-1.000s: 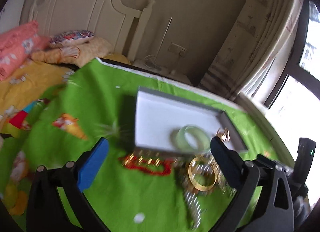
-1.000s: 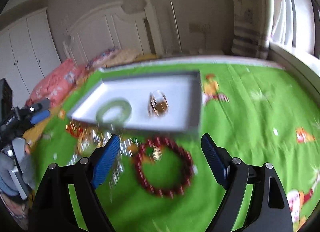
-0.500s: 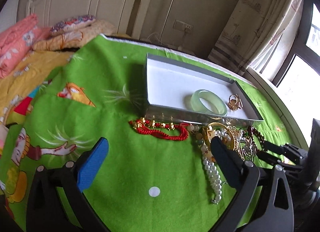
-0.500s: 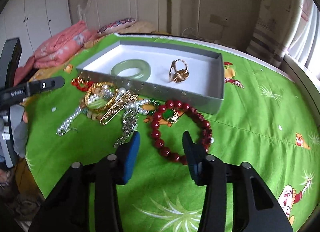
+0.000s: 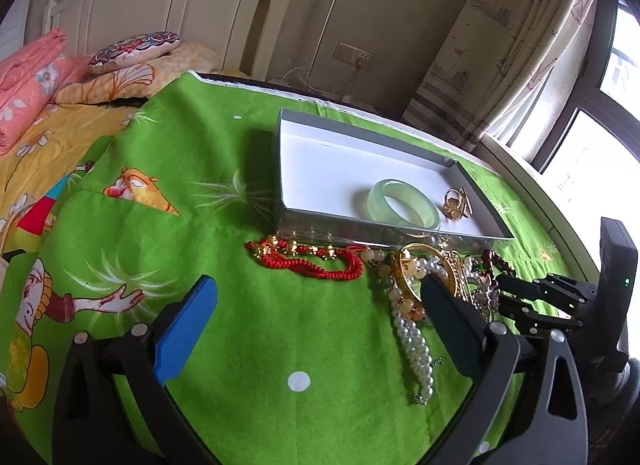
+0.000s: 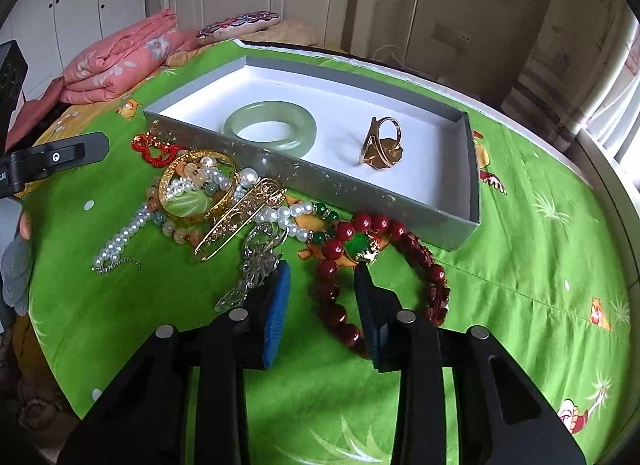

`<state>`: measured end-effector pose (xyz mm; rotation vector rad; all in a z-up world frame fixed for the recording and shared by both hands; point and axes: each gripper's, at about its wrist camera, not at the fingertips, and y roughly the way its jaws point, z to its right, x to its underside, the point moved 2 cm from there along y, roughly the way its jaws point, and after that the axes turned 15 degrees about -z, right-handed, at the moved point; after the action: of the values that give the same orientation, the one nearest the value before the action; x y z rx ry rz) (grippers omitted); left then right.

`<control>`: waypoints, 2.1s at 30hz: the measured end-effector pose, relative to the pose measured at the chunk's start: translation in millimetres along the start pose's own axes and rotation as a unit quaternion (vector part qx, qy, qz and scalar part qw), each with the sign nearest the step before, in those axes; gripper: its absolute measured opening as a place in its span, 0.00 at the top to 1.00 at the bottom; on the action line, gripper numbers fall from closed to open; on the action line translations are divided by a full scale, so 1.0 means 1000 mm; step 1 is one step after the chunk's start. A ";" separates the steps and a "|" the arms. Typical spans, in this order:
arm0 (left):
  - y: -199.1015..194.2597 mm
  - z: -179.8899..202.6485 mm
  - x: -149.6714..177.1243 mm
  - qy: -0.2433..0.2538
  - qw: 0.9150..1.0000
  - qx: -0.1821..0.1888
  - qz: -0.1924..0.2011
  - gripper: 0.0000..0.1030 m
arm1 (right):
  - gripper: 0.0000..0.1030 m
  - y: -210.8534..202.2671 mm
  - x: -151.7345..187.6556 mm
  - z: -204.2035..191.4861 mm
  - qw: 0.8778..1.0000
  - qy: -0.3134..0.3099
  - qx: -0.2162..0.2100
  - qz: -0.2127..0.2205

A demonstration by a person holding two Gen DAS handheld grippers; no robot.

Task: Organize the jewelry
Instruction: 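Withdraw both tools from the box back to the jewelry pile, then grasp the silver brooch with left tool while right tool grasps the red bead bracelet, then carry brooch and bracelet into the white box and open both tools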

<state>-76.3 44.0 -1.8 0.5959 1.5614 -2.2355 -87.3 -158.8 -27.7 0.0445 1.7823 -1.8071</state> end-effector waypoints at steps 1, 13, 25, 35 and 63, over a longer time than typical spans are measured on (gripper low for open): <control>0.000 0.000 0.000 0.000 1.000 0.000 0.000 0.02 | 0.78 -0.001 0.001 -0.001 1.000 0.000 -0.002 0.001; -0.020 0.047 0.019 0.062 0.998 -0.002 0.028 0.02 | 0.86 -0.026 0.022 0.046 0.984 0.099 -0.121 0.081; 0.038 0.169 0.047 0.204 0.976 0.016 -0.079 0.30 | 0.86 -0.046 0.034 0.076 0.959 0.157 -0.180 0.154; 0.073 0.168 0.026 0.192 0.976 -0.019 -0.099 0.58 | 0.86 -0.048 0.038 0.081 0.954 0.155 -0.195 0.165; 0.033 0.177 0.036 0.217 0.975 -0.014 -0.048 0.94 | 0.86 -0.070 0.056 0.094 0.937 0.176 -0.197 0.230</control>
<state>-114.2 -135.0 6.8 1.0810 1.8538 -2.2520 -127.8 -271.8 20.9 0.6067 2.1295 -1.1395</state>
